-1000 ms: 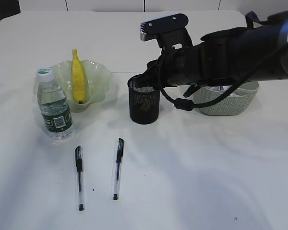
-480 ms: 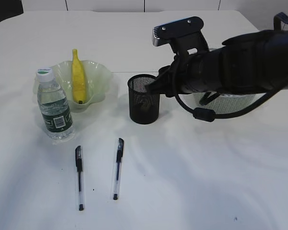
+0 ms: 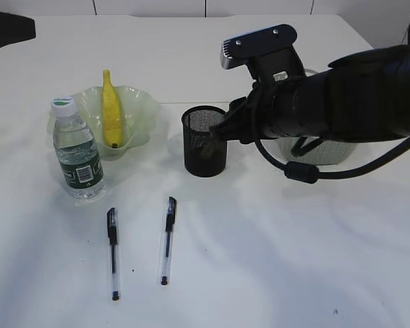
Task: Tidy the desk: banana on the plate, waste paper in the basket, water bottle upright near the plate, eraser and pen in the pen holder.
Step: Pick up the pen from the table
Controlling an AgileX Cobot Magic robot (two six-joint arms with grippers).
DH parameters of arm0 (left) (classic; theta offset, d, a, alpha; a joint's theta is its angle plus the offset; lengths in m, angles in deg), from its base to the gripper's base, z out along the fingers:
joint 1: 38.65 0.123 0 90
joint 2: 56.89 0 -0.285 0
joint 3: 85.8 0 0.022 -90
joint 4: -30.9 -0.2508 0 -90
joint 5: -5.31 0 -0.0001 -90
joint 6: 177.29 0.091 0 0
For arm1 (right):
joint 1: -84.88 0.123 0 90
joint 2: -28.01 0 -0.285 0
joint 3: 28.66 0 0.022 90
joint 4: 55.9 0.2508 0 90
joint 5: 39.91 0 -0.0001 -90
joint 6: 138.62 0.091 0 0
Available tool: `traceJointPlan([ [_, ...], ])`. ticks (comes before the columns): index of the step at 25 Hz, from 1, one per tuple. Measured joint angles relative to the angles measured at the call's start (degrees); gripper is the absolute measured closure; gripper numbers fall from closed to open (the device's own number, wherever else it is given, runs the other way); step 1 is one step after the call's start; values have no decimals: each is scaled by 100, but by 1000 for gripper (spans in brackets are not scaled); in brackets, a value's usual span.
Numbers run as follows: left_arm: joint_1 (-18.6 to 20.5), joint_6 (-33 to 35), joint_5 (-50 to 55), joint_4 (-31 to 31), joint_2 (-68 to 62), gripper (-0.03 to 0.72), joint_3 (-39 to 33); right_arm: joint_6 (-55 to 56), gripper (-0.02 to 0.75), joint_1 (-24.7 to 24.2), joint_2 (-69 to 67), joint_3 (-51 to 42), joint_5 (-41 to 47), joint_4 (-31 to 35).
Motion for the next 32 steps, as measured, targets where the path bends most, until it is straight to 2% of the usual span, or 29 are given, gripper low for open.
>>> traceJointPlan([
  [8,0,-511,-287,-783,716,183,0,-11,489,146,0,0,-43,0],
  [16,0,-2223,-655,-1327,1164,183,0,-30,489,146,0,-12,-43,0],
  [20,0,-2995,-664,-1808,1296,185,0,-56,489,146,0,-12,-43,0],
  [25,0,-3291,-630,-2246,1553,205,-13,-79,489,146,0,-12,-52,0],
  [32,0,-3324,-630,-2265,1693,253,-13,-137,489,146,0,-12,-52,0],
])
